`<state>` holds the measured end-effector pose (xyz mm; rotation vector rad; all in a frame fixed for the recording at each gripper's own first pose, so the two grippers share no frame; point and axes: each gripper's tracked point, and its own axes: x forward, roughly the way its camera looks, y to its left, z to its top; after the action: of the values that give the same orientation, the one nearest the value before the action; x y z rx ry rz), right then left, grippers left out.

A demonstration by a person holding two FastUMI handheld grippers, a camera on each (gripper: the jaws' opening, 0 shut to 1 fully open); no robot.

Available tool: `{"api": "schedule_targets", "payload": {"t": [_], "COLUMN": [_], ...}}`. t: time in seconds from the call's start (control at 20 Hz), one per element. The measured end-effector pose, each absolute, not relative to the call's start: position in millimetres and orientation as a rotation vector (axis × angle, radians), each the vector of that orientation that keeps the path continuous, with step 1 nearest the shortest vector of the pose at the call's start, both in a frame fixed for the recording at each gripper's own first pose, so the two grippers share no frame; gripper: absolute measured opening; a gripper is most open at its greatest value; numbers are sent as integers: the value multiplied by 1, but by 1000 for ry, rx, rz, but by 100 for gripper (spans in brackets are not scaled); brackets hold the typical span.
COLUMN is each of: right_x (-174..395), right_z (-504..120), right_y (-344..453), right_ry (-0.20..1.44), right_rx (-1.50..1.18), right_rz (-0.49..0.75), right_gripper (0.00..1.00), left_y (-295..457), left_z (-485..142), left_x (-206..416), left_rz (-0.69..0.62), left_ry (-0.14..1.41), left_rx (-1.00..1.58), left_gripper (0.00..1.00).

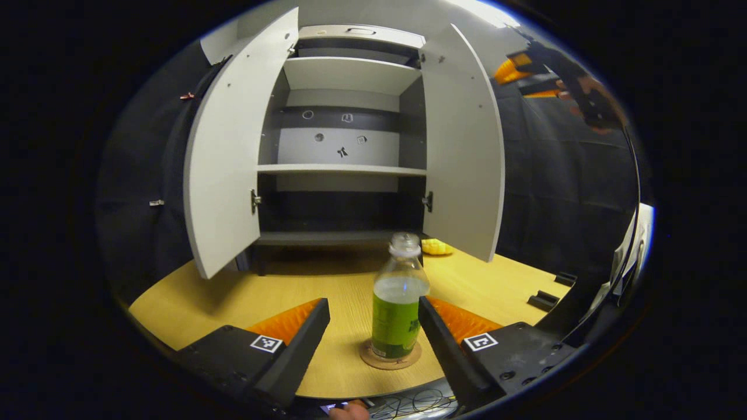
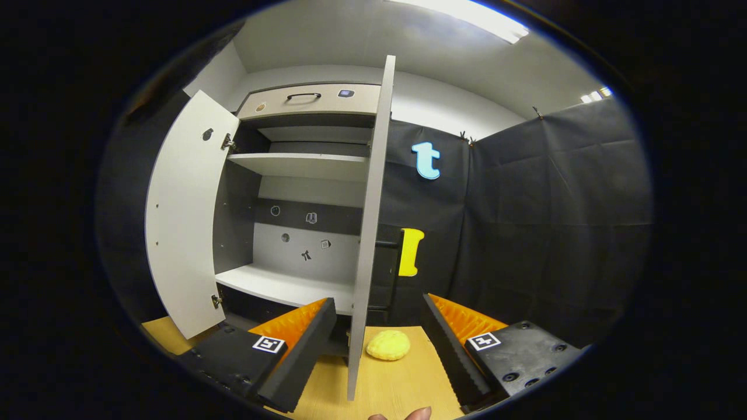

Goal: Grasp the bottle in the cabinet with the left hand and place it on the coaster, then close the right door with the right hand and the left door with the left hand.

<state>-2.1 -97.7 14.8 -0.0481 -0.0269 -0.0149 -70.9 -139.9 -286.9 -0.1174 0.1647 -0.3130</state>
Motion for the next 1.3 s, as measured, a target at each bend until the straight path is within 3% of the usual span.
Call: {"api": "schedule_targets", "payload": {"t": [0.3, 0.6, 0.8, 1.3], "right_x": [9, 14, 27, 86], "right_z": [12, 11, -1, 5], "right_y": [-126, -167, -188, -179], "right_ry": [-1, -5, 42, 20], "right_rx": [-21, 35, 94, 88], "right_rz": [-30, -93, -112, -69], "right_gripper": [98, 97, 94, 99], "left_y": [-59, 5, 27, 43], "left_z": [-169, -100, -71, -54], "left_x": [-51, -40, -39, -35], "left_rz": [-130, -32, 3, 17], "left_ry": [60, 42, 41, 62], "left_rx": [-198, -160, -91, -137], "left_gripper": [95, 95, 95, 95]}}
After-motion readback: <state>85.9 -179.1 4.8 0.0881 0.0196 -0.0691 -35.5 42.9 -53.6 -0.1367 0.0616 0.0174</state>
